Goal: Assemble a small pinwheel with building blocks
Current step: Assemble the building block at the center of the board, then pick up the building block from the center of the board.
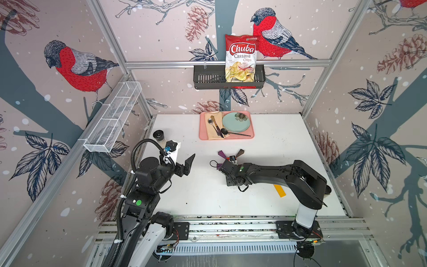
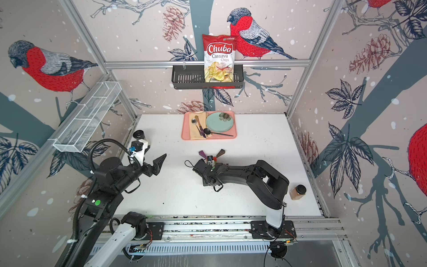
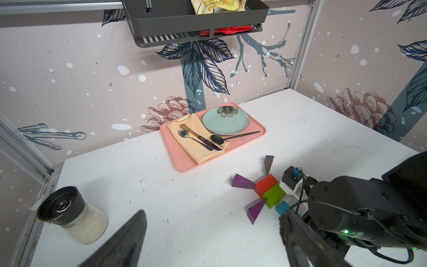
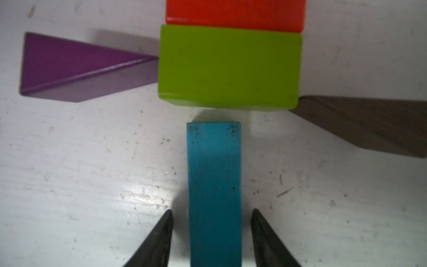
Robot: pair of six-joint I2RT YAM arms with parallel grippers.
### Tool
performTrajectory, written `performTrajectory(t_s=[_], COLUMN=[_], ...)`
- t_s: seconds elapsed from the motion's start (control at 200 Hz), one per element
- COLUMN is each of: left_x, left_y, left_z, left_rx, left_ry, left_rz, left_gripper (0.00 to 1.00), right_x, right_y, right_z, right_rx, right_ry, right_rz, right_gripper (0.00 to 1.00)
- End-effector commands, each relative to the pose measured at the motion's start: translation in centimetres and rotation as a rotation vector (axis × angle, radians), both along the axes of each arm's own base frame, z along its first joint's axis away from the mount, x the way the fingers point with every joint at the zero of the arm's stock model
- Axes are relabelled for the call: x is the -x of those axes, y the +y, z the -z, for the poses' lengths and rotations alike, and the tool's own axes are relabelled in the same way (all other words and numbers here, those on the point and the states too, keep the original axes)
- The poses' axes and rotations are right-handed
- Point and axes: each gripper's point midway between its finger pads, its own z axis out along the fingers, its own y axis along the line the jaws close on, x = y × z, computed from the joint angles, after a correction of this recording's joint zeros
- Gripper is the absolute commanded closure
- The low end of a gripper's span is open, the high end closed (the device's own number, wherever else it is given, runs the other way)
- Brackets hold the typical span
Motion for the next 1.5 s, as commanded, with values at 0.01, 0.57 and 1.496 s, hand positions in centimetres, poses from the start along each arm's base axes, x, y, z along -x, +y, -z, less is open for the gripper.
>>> performTrajectory(t_s=[0.01, 0.57, 1.496], left_x=[0.1, -0.1, 1.6], left_y=[-0.1, -1.2, -8.1], left_z=[-0.3, 0.4, 6.4], left_rx=[0.008, 0.04, 0.066], left_ry=[-0.007, -0.024, 0.249], left_rz=[0.008, 0.066, 0.396], left_gripper=[0.11, 0.11, 0.46], right_x=[0.4, -2.2, 3.6], right_y=[-0.2, -13.3, -24.0], right_z=[-0.3, -13.5, -5.6], right_rx=[0.025, 0.007, 0.126], right_ry=[-0.007, -0.231, 0.219], right_rz=[-0.02, 0.084, 0.336], right_gripper=[0.03, 0.01, 0.29])
